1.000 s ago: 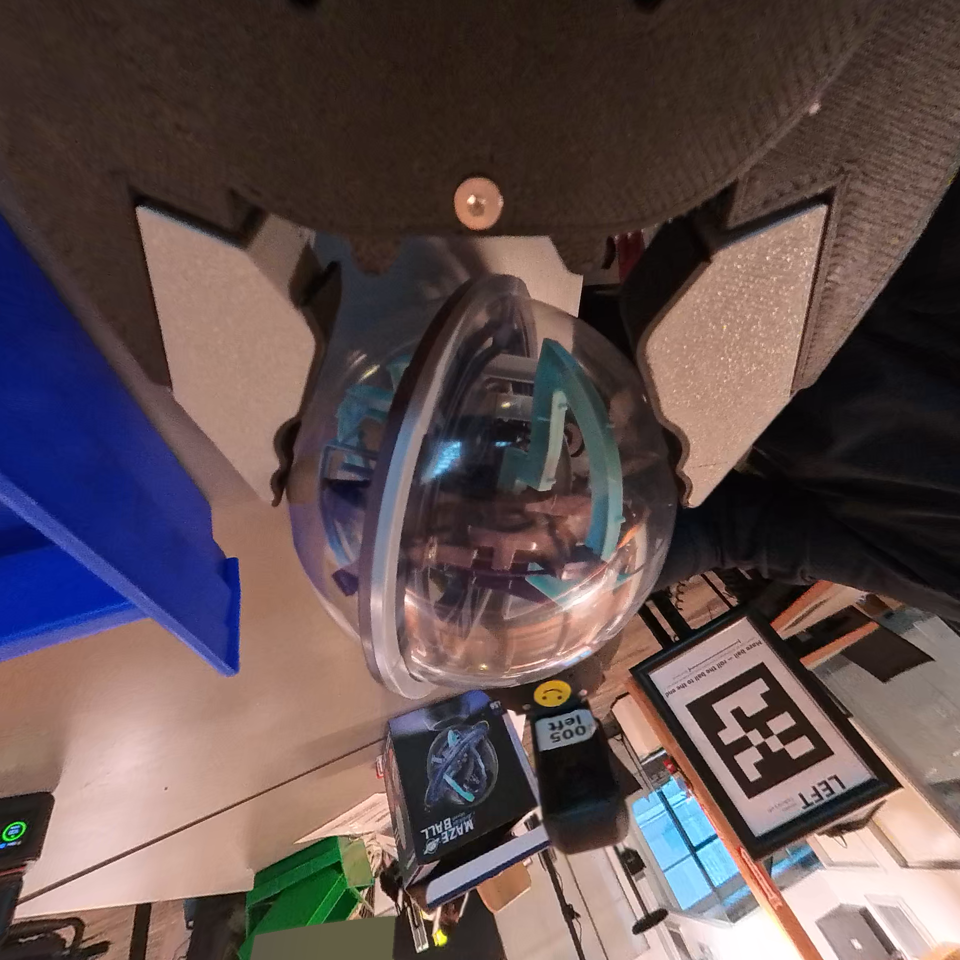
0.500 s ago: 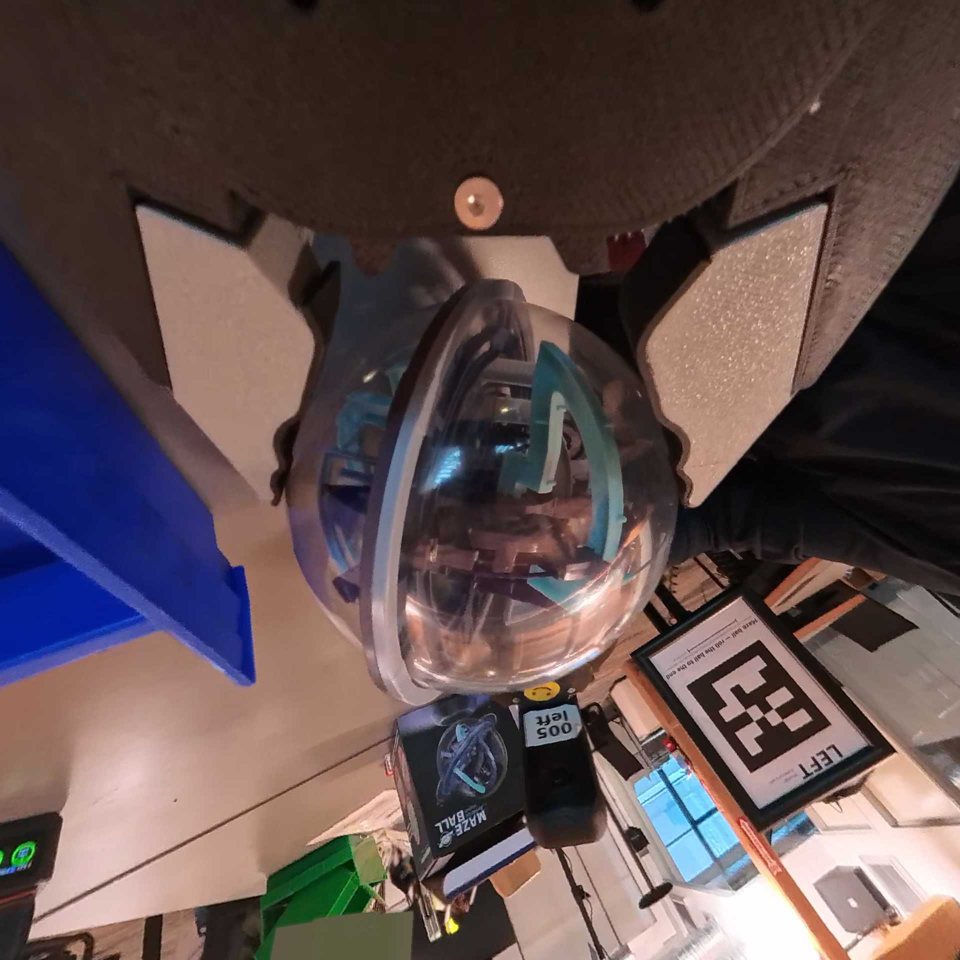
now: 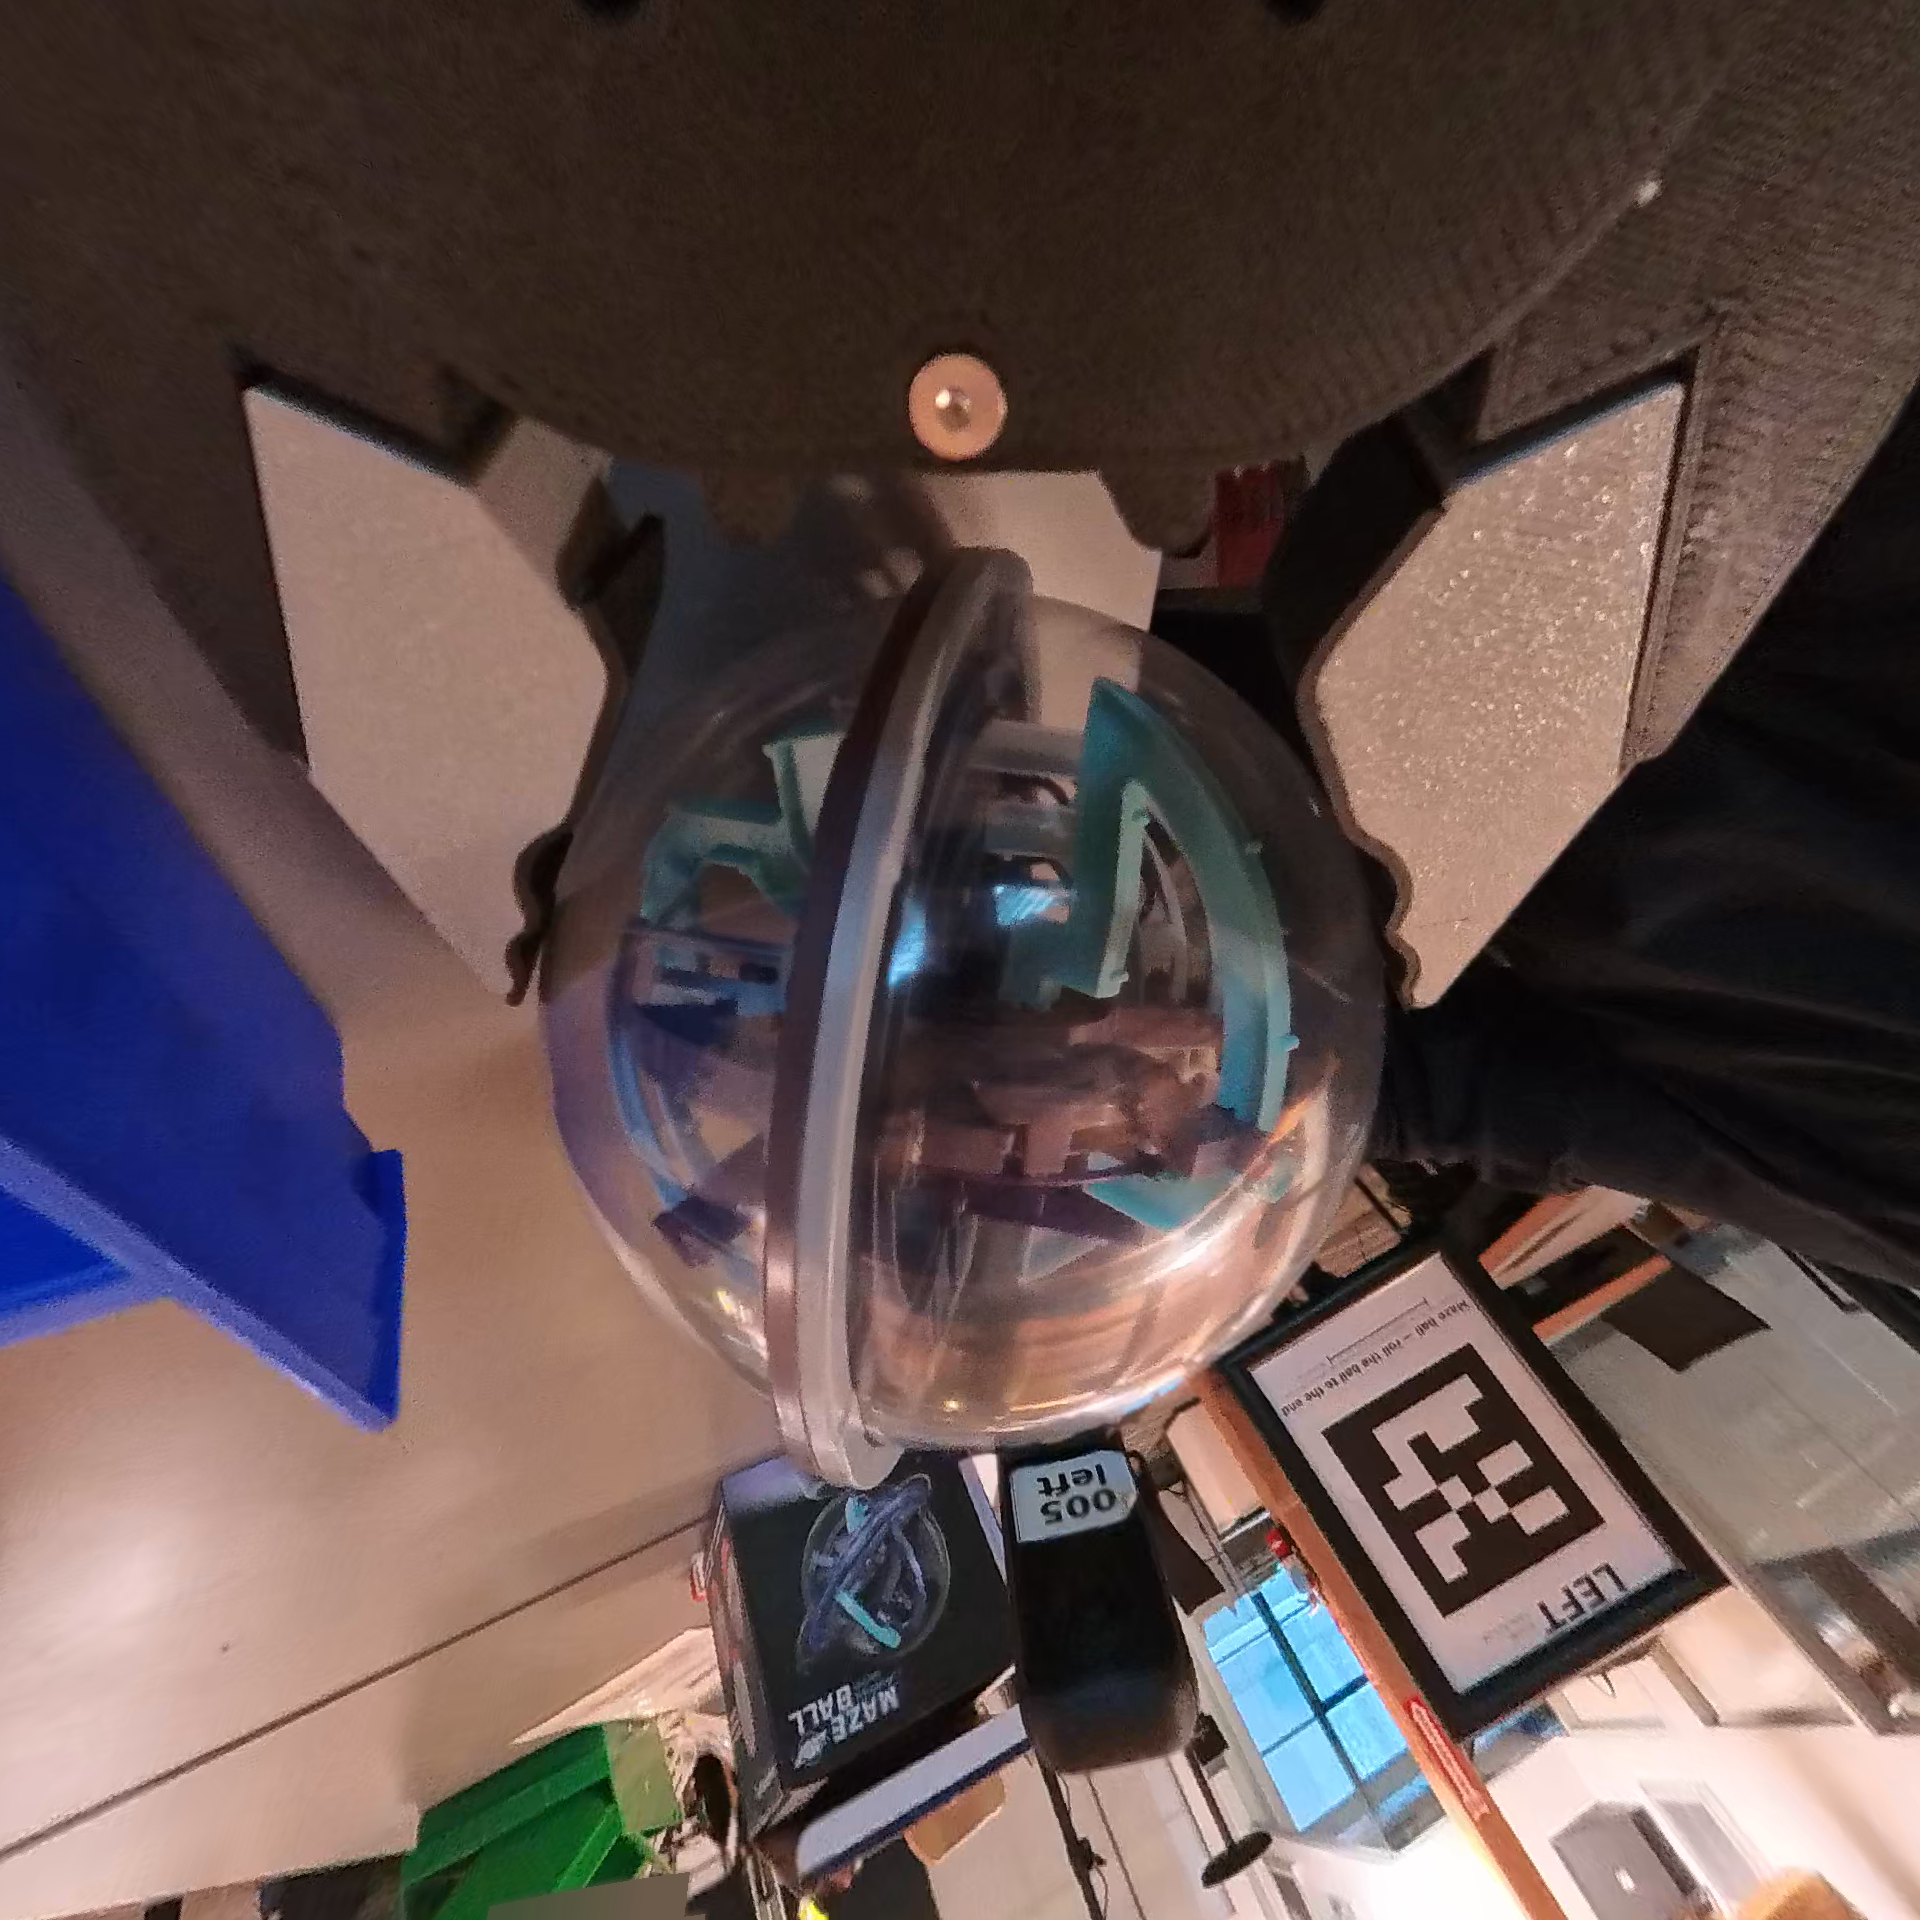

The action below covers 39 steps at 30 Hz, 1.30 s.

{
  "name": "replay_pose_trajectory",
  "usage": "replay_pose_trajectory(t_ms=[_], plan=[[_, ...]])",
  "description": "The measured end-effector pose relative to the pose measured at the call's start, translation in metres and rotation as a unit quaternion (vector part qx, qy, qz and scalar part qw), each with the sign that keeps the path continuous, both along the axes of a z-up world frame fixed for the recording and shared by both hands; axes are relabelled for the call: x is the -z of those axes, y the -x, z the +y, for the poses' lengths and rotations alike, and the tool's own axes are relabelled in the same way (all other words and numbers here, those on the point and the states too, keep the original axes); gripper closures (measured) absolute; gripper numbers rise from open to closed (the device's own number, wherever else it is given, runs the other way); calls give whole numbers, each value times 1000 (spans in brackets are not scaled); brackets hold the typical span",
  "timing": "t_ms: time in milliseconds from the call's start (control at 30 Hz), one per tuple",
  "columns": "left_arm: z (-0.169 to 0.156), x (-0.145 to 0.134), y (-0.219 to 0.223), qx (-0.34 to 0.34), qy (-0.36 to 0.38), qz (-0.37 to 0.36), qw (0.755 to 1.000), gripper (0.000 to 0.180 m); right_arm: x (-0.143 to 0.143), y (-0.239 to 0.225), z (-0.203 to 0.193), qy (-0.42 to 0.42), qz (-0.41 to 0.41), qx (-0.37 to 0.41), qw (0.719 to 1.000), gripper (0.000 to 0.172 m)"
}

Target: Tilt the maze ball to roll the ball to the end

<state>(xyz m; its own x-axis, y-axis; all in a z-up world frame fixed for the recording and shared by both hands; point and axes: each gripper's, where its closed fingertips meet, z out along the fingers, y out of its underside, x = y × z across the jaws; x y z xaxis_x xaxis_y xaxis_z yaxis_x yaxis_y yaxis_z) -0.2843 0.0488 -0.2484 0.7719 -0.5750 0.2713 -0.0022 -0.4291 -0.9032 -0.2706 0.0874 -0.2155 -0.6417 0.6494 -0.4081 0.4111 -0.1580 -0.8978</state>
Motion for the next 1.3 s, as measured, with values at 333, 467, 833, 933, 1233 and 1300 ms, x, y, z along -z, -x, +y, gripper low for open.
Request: replay_pose_trajectory(t_ms=[333,467,833,933,1233,1300], plan=[[0,-1,0,-3,-2,-4,1000,60,6,-3,-3,-28,38,-13,999,20],[0,-5,2,-7,-14,-11,1000,60,9,-2,-3,-28,33,-13,999,20],[4,-24,1,-21,-68,124,990,61,-23,-4,-5,-98,141,-3,985,18],[5,-53,6,-23,-77,157,984,60,-53,-1,-5,-108,170,-2,980,18],[10,-160,21,-40,-138,273,951,59,-168,7,-10,-203,258,-1,945,17],[10,-183,21,-46,-159,287,944,59,-190,6,-12,-215,276,-3,937,17]])
